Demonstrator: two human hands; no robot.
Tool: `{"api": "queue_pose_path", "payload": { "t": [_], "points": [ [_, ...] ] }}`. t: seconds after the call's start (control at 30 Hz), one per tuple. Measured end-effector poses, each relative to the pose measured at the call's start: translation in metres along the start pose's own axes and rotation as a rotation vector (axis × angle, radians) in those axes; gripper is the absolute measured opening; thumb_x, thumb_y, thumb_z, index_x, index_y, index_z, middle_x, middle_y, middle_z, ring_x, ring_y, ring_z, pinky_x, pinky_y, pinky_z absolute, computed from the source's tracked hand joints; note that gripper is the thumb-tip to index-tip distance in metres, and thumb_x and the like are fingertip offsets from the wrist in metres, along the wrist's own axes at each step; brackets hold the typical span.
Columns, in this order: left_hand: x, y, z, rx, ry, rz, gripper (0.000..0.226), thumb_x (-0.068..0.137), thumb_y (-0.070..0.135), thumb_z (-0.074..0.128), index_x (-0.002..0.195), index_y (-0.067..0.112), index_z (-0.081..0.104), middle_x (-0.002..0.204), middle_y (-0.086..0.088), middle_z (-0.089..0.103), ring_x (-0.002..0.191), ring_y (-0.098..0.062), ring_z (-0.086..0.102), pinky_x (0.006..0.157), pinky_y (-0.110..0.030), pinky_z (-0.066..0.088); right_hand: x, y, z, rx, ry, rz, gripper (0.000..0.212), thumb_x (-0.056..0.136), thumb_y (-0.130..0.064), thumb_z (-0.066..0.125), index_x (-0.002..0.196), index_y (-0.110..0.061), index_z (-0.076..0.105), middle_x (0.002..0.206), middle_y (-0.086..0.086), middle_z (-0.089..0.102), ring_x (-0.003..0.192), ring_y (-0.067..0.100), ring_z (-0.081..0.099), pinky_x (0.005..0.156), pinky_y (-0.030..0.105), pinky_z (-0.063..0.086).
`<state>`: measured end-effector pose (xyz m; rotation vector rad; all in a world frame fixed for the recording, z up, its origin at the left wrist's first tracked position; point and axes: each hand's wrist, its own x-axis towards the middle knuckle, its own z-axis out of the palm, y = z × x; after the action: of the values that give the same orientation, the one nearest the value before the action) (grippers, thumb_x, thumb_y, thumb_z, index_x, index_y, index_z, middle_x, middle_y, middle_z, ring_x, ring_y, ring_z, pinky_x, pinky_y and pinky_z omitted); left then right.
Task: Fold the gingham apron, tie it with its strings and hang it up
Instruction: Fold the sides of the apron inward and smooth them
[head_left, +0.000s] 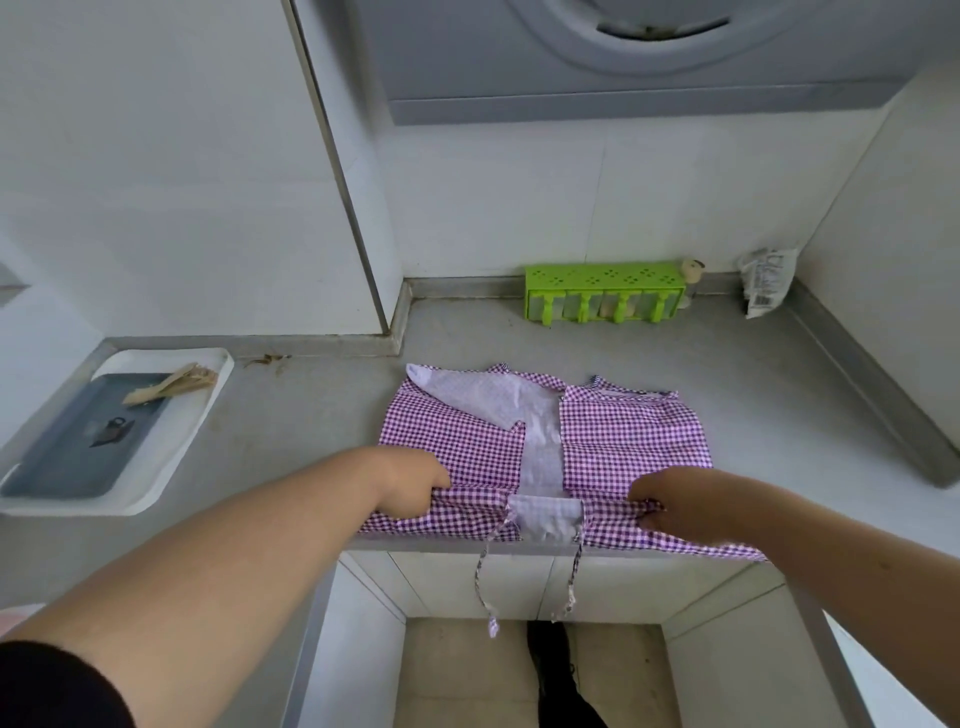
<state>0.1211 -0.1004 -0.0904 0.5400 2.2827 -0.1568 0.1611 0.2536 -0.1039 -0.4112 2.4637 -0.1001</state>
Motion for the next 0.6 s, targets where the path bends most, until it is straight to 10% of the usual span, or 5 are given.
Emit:
{"api": "queue_pose_path", "payload": {
  "t": [0.17,0.3,0.6],
  "points": [
    [0.008,-0.014,-0.030,-0.040,0.121,-0.034,0.019,0.100,0.014,0.051,0.091,0.030,0.055,0.101,0.000,0.060,0.096,-0.022,0.060,0.081,-0.034,0.048,0.015,0.017,-0.041,-0.003,0.076,0.017,0.023,0.101,-0.041,0.059,0.122,-0.034,0.064,0.113,-0.013,0.065,0.100,0.010,0.061,0.095,0.032,0.052],
    [0.033,-0.030,-0.060,-0.102,0.218,-0.098,0.032,0.101,0.013,0.049,0.125,0.025,0.066,0.126,-0.002,0.066,0.106,-0.021,0.062,0.095,-0.036,0.052,0.044,0.036,-0.076,-0.039,0.177,0.029,0.004,0.101,-0.039,0.056,0.099,-0.037,0.057,0.101,-0.011,0.063,0.095,0.015,0.061,0.087,0.034,0.050],
    [0.121,-0.059,-0.121,-0.151,0.398,-0.224,0.023,0.105,0.034,0.049,0.110,0.022,0.068,0.103,0.000,0.067,0.091,-0.019,0.063,0.082,-0.037,0.053,0.151,0.085,-0.118,0.059,0.253,0.150,0.024,0.100,-0.038,0.050,0.115,-0.029,0.066,0.121,-0.003,0.065,0.108,0.023,0.062,0.096,0.042,0.052]
  ]
}}
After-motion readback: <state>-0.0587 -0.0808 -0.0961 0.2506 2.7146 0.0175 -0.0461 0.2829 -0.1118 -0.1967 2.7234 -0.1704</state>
